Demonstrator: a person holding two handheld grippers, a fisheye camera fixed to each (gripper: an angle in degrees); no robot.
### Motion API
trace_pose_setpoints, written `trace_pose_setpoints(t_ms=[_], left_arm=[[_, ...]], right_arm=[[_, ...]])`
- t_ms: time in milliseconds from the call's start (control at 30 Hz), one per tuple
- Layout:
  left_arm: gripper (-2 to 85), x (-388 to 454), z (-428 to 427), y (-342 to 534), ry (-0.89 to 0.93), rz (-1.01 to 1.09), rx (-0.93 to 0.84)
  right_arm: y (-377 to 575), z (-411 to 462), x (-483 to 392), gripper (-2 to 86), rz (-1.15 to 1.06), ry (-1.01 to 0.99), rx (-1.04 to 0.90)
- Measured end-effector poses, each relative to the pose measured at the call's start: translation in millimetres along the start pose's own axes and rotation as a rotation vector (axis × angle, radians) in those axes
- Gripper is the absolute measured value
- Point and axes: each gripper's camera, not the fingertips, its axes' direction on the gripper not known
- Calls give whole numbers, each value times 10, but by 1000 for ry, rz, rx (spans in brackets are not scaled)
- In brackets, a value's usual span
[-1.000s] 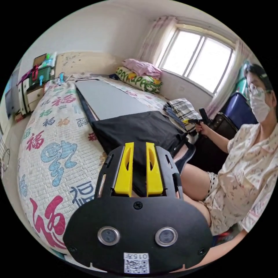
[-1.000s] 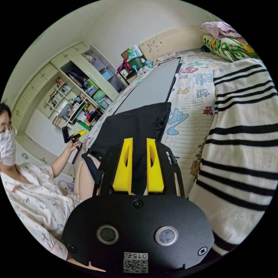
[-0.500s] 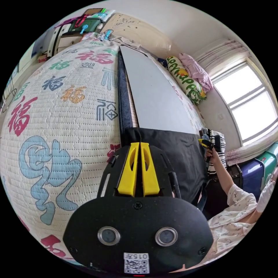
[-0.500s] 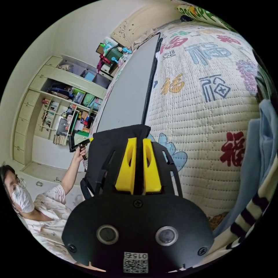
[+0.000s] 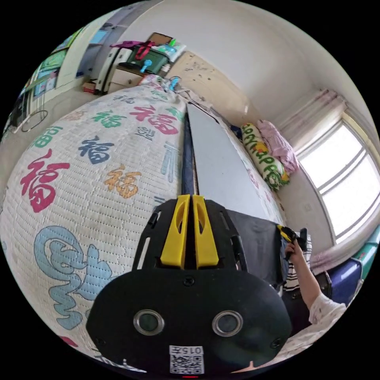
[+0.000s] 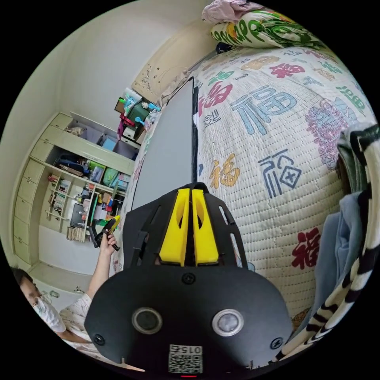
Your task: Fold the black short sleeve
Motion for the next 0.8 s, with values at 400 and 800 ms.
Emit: trace_pose_setpoints(t_ms=[400, 800], left_arm=[[45, 2128, -466, 1615, 176, 815, -503], [20, 2554, -960, 1321, 82, 722, -476]], right_arm=[[1905, -352, -540, 0, -595, 2, -72], [3103, -215, -219, -1, -699, 159, -394]])
